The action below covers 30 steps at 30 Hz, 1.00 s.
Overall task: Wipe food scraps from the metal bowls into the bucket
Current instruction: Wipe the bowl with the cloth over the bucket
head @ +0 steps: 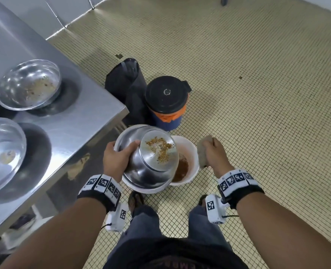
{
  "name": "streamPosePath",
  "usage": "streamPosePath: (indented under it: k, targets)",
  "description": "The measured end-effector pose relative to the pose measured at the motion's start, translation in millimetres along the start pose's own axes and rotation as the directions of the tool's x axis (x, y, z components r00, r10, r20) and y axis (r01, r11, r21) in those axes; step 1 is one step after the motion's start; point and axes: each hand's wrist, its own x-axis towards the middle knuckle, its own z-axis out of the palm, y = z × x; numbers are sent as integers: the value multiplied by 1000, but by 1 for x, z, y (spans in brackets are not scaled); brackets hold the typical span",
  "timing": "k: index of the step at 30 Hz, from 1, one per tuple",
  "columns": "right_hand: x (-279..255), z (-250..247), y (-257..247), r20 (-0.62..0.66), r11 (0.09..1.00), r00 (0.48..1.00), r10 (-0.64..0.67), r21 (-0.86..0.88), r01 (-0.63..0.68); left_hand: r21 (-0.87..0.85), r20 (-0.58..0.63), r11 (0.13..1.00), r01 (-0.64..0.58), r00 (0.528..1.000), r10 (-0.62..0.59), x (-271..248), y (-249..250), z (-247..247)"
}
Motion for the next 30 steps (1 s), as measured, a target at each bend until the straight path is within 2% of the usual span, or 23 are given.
streamPosePath:
  k: [2,4,10,16,18,24,28,30]
  targets:
    - [-2,6,1,39,999,999,37,-5,-37,25,-28,1000,6,1000,-5,2,0,-2]
    - [-6,15,-2,51,997,999,16,-73,-12,47,-51,999,5,999,-2,2,1,-2]
    - [-16,50,-15,80,943,978,-193,-259,208,87,-111,996,1,994,9,-1,3,-2]
    - [-16,62,-15,106,943,978,-178,-265,200,126,-131,992,19,991,-3,0,5,2]
    - [-17,65,-15,113,928,972,-208,-289,233,155,-137,988,21,991,1,0,6,4]
    - [-39,88,-22,173,828,876,-451,-286,483,192,-144,981,1,989,27,-7,11,17]
    - [-42,109,-17,251,726,825,-507,-391,566,188,-142,982,-11,989,39,-13,16,22]
    - [-38,113,-12,261,670,816,-516,-471,574,186,-143,982,-15,989,42,-14,17,22]
